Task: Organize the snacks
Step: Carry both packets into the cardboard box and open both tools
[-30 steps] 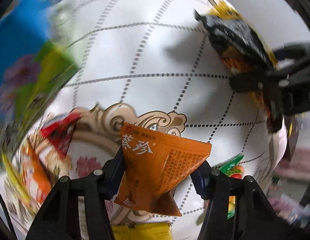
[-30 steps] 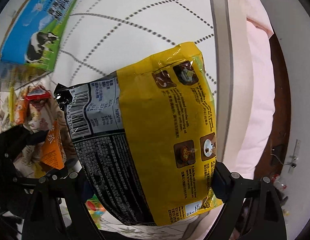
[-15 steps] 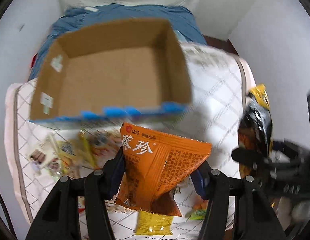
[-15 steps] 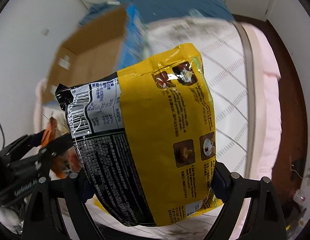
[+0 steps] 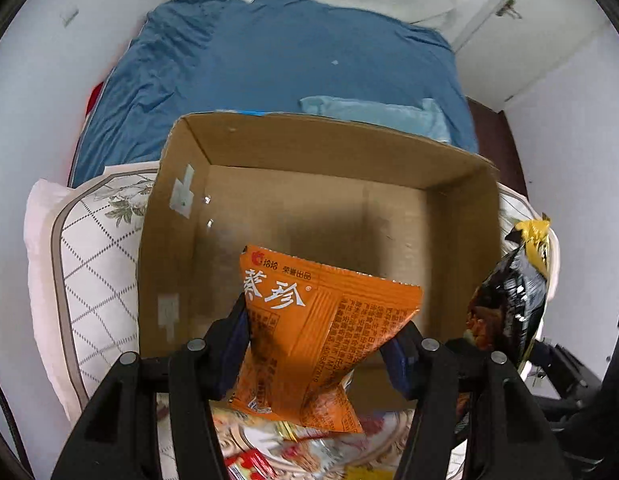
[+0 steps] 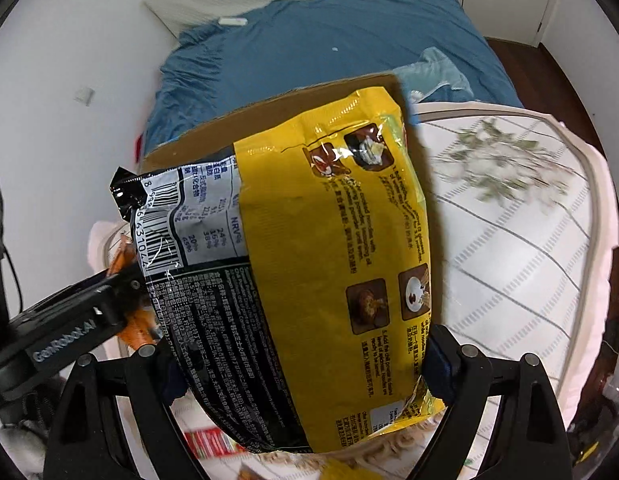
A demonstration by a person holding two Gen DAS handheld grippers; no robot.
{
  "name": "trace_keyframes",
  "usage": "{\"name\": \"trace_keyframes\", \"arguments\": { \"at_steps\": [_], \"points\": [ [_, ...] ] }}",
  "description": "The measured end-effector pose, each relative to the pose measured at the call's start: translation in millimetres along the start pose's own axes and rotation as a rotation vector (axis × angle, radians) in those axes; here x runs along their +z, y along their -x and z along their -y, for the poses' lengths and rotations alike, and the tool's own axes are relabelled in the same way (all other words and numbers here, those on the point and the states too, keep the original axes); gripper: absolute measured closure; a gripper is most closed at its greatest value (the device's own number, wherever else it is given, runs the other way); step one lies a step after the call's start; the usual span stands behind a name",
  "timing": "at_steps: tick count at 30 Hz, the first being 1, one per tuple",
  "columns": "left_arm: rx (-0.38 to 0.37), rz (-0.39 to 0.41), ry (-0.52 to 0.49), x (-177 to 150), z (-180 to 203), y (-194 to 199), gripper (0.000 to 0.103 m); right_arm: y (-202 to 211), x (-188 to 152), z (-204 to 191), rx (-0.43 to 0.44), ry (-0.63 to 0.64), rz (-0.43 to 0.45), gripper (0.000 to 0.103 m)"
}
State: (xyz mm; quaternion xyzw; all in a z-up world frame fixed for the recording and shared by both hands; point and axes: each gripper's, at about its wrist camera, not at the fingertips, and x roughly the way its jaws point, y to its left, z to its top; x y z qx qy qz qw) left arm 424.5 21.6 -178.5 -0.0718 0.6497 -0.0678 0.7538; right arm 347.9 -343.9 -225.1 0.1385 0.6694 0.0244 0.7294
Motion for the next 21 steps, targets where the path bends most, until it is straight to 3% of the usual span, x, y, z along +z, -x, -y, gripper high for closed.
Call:
{"name": "trace_keyframes", "arguments": {
  "at_steps": [5,10,17,19,21],
  "points": [
    [-0.028,-0.11,0.033,32,-15,-51,0.047,-47,3,-25,-0.05,-0.026,-0.078,0.011],
    [-0.061,-0.212,0.06,28,-29,-96,0.047,-88,2,-21,-0.097,-0.039,-0.14,0.011],
    [-0.068,-0.283,0.059,13,-37,-121,0.045,-116,-3,-13,-0.093,-0.02,-0.236,0.009],
    [-0.062,-0.277,0.047,9,-37,-120,0.025,-111,-6,-14,-0.105,0.011,-0.223,0.004],
    [-0.056,-0.271,0.043,7,-37,-118,0.014,-105,-9,-15,-0.112,0.029,-0.224,0.004]
  ]
}}
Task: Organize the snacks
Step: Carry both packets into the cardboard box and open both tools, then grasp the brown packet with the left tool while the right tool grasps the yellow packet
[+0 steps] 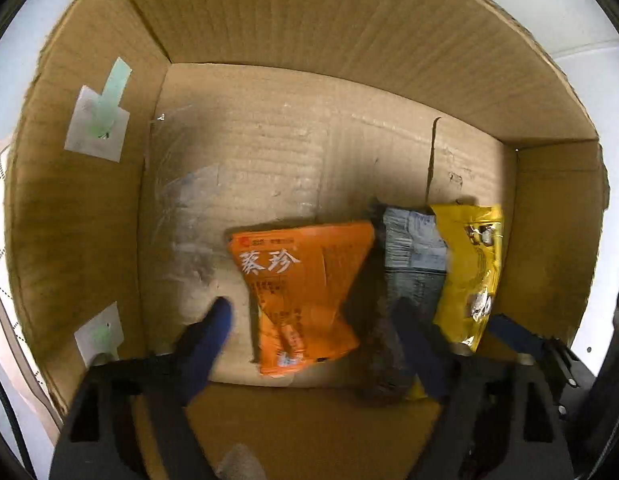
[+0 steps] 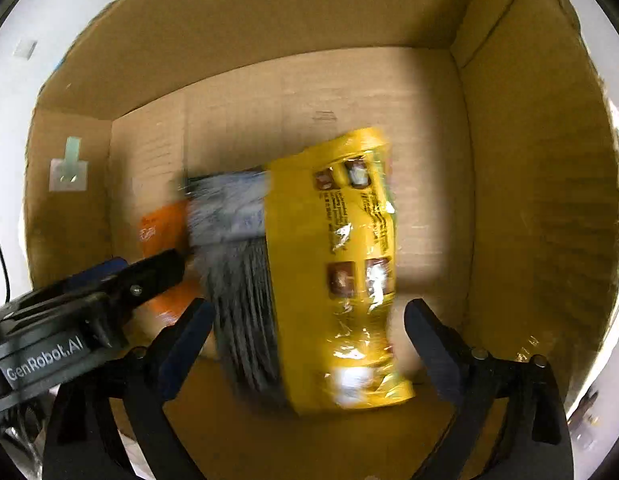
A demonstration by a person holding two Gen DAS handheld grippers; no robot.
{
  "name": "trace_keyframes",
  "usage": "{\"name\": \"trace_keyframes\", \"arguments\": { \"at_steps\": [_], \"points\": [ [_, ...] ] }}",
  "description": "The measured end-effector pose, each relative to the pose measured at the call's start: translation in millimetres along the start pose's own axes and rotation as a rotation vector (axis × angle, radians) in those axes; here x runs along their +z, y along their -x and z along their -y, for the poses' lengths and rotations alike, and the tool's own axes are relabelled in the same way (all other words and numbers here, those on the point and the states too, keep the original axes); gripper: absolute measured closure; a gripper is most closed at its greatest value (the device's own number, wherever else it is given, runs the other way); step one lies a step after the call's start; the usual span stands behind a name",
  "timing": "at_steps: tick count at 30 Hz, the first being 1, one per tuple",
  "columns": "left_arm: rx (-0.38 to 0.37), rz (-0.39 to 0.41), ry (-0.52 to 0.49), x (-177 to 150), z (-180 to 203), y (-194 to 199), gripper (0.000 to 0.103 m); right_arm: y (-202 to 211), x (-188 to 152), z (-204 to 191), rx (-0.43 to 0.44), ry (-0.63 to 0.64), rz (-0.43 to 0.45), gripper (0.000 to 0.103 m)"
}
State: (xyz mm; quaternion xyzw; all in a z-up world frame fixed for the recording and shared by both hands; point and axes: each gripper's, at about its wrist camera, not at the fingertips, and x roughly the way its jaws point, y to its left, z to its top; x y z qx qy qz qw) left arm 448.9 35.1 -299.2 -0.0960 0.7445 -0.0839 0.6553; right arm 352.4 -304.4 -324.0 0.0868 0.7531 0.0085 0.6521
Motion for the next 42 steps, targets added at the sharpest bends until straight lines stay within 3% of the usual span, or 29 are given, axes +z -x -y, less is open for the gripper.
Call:
{"name": "trace_keyframes", "arguments": {
  "at_steps": [9,16,24,42],
  "points": [
    [0.03,0.097,-0.029,-28,15,38,0.013,29,-21,0,-0.007,0.053,0.046,0.003],
    [0.092,0.284,-0.069,-80,21,86,0.013,76,-58,9,-0.06,0.063,0.202,0.003],
    [0.122,0.433,-0.092,-132,26,127,0.013,114,-86,1,-0.095,0.095,0.35,0.003],
    [0.171,0.635,-0.13,-226,34,197,0.013,186,-189,-18,-0.072,0.103,0.548,0.003]
  ]
}}
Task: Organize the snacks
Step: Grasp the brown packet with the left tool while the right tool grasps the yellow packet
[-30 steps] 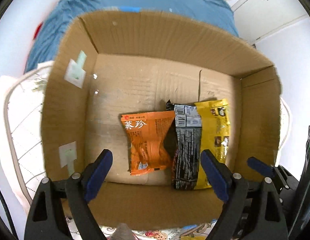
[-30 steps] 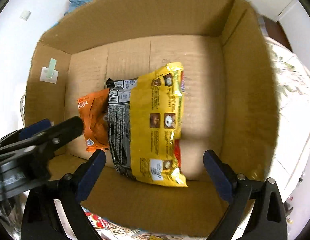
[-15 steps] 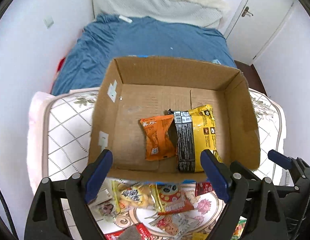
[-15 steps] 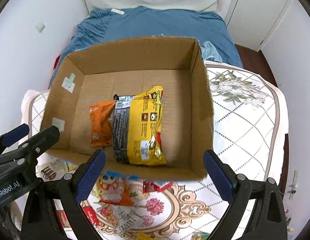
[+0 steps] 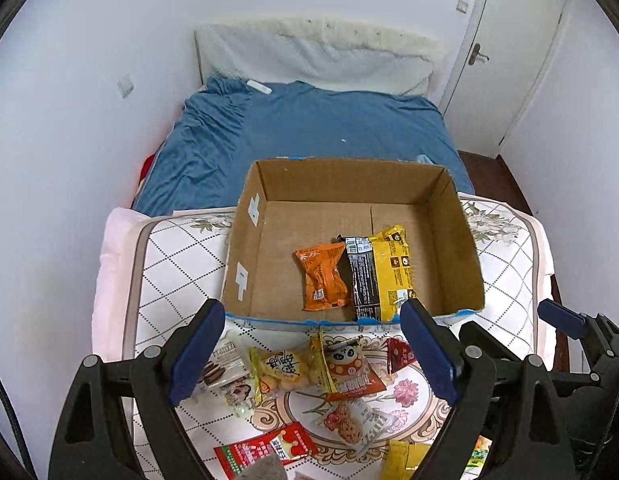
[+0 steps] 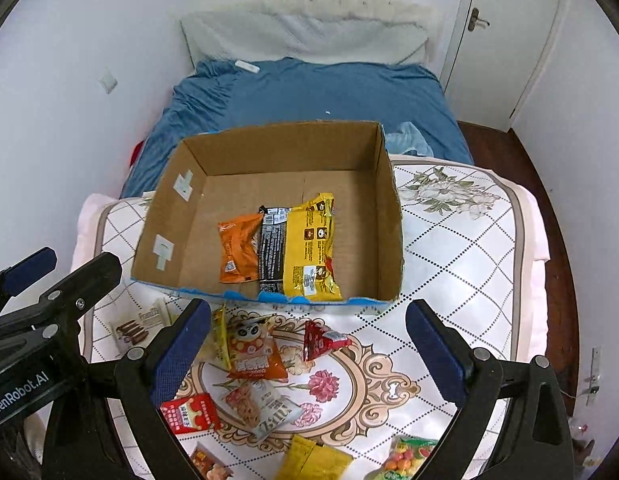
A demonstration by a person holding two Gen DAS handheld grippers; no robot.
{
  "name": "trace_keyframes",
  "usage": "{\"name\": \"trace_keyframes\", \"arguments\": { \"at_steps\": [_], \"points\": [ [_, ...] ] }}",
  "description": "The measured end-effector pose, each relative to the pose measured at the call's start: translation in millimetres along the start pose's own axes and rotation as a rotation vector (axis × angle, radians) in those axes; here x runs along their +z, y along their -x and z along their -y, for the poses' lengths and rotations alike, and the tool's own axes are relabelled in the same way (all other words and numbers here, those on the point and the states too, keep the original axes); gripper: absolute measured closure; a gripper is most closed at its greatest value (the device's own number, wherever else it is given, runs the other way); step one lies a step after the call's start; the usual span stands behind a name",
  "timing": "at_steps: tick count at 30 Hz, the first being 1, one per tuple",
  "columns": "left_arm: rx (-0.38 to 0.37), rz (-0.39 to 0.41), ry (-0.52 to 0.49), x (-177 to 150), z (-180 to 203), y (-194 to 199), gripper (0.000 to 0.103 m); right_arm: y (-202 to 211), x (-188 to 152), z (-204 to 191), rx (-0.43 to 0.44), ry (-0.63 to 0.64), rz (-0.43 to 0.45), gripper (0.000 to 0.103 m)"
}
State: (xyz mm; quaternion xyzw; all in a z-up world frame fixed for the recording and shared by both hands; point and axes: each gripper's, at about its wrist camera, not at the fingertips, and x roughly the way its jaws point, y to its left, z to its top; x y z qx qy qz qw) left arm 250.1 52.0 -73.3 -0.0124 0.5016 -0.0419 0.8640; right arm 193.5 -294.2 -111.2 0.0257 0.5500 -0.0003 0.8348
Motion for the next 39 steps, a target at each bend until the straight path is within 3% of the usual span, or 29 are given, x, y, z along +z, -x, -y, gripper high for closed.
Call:
{"name": "trace_keyframes", "arguments": {
  "at_steps": [6,12,17,21,25,32,38,39],
  "points": [
    [0.011,0.019,-0.005,-20,-1,25,0.013,21,-25,-1,0.054,-0.014,-0.031,0.003],
    [0.032,-0.017,-0.022,-69,-3,34,0.013,12,-76,9,0.11,-0.037,-0.124,0.003],
    [0.045,-0.131,-0.027,-131,-7,19,0.013,-20,-137,31,0.126,-0.082,-0.264,0.003],
    [0.059,-0.265,-0.059,-186,-5,-7,0.013,-47,-186,50,0.135,-0.143,-0.376,0.003],
    [0.028,-0.431,-0.099,-229,1,-51,0.013,-65,-209,60,0.143,-0.178,-0.438,0.003],
    [0.004,-0.617,-0.145,-266,12,-119,0.013,-102,-221,66,0.172,-0.265,-0.503,0.003],
    [0.005,-0.598,-0.17,-265,19,-128,0.014,-138,-222,50,0.153,-0.27,-0.578,0.003],
    [0.009,-0.594,-0.167,-261,18,-129,0.019,-143,-223,47,0.139,-0.264,-0.59,0.003]
  ]
}}
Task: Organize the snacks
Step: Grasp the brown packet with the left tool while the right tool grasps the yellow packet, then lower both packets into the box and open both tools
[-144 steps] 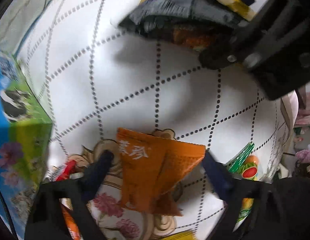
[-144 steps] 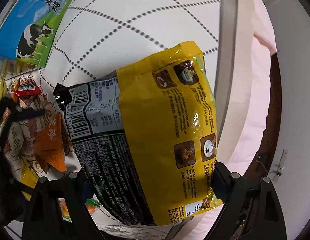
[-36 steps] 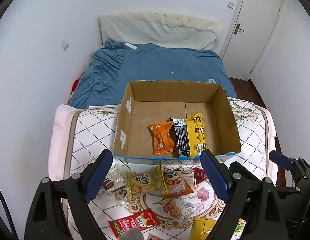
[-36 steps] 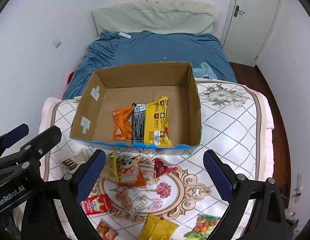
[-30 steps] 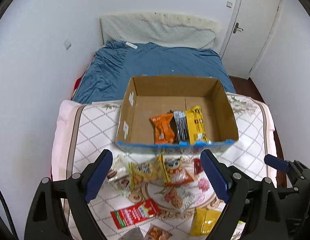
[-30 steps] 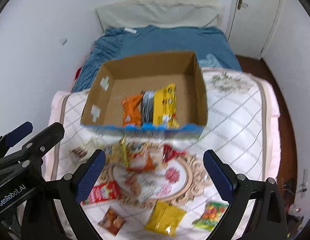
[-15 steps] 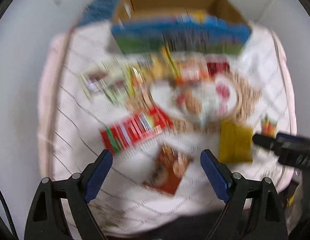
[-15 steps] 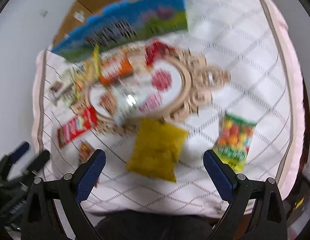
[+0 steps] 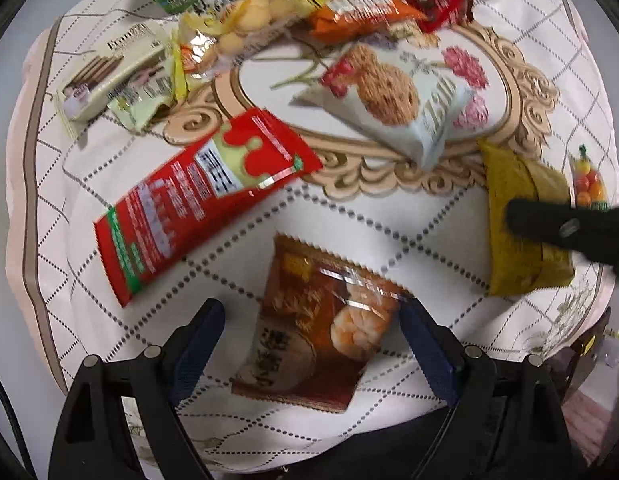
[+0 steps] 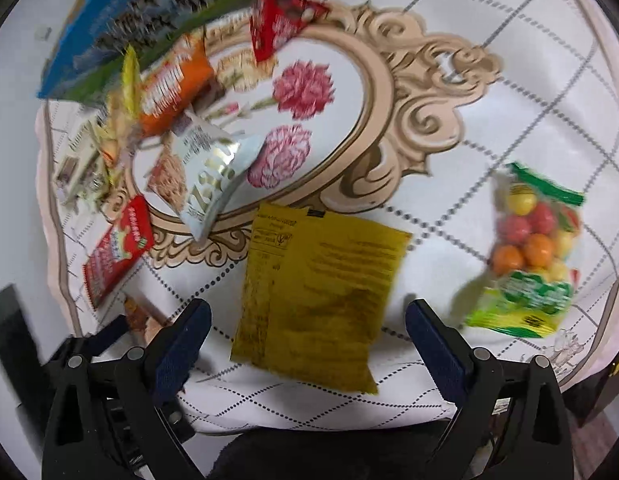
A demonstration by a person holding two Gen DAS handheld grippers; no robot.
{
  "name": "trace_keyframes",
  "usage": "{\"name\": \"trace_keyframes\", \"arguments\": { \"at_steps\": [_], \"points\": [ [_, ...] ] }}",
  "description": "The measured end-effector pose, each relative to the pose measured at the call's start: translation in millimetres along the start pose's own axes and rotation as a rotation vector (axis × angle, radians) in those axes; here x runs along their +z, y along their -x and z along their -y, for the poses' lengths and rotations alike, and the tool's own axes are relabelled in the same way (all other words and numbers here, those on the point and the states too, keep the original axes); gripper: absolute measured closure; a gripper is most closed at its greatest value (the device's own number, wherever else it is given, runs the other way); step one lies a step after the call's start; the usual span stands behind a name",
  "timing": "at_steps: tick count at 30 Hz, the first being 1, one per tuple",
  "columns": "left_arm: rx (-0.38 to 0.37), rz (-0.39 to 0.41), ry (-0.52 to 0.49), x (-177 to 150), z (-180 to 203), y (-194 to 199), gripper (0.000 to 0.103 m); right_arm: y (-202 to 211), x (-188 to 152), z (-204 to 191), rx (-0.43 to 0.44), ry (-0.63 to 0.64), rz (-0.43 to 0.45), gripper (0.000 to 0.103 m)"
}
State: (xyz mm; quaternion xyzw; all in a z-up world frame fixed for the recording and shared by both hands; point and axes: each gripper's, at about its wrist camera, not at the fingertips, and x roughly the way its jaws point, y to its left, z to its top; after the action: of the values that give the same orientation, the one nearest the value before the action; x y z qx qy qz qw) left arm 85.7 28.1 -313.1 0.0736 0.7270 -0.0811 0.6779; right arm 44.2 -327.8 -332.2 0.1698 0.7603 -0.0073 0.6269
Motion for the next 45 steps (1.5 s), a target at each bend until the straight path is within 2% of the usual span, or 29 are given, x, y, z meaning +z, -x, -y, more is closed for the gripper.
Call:
{"name": "trace_keyframes", "arguments": {
  "at_steps": [4,6,10,12,15,22,26,30,36,45],
  "points": [
    [0.008,0.021,0.069,8,-11,3,0.032,-6,3,-6,-0.042,0.014,-0.008,0.003],
    [0.0,0.024,0.098,10,-18,4,0.032,-5,1,-7,-0.047,0.024,0.001,0.006],
    [-0.029,0.012,0.141,14,-27,1,0.032,-2,-7,-7,-0.066,0.051,0.009,0.02],
    [-0.039,-0.002,0.151,15,-30,-1,0.031,-3,-10,-5,-0.063,0.052,0.001,0.023],
    [-0.046,-0.022,0.163,18,-33,-2,0.029,-7,-9,-4,-0.056,0.037,-0.005,0.023],
    [-0.011,-0.052,0.141,18,-30,-10,0.027,-18,-5,-10,-0.079,0.041,-0.006,0.022],
    [-0.014,-0.007,0.156,21,-30,-13,0.027,-20,-6,-12,-0.095,0.055,0.02,0.025],
    [0.001,0.047,0.189,9,-26,-4,0.044,-19,-13,-15,-0.104,0.073,0.045,0.03],
    [0.019,0.08,0.203,-7,-20,2,0.047,-14,-29,-9,-0.114,0.121,0.091,0.042],
    [0.012,0.125,0.208,-29,-20,32,0.048,8,-53,-8,-0.069,0.156,0.119,0.045]
  ]
}}
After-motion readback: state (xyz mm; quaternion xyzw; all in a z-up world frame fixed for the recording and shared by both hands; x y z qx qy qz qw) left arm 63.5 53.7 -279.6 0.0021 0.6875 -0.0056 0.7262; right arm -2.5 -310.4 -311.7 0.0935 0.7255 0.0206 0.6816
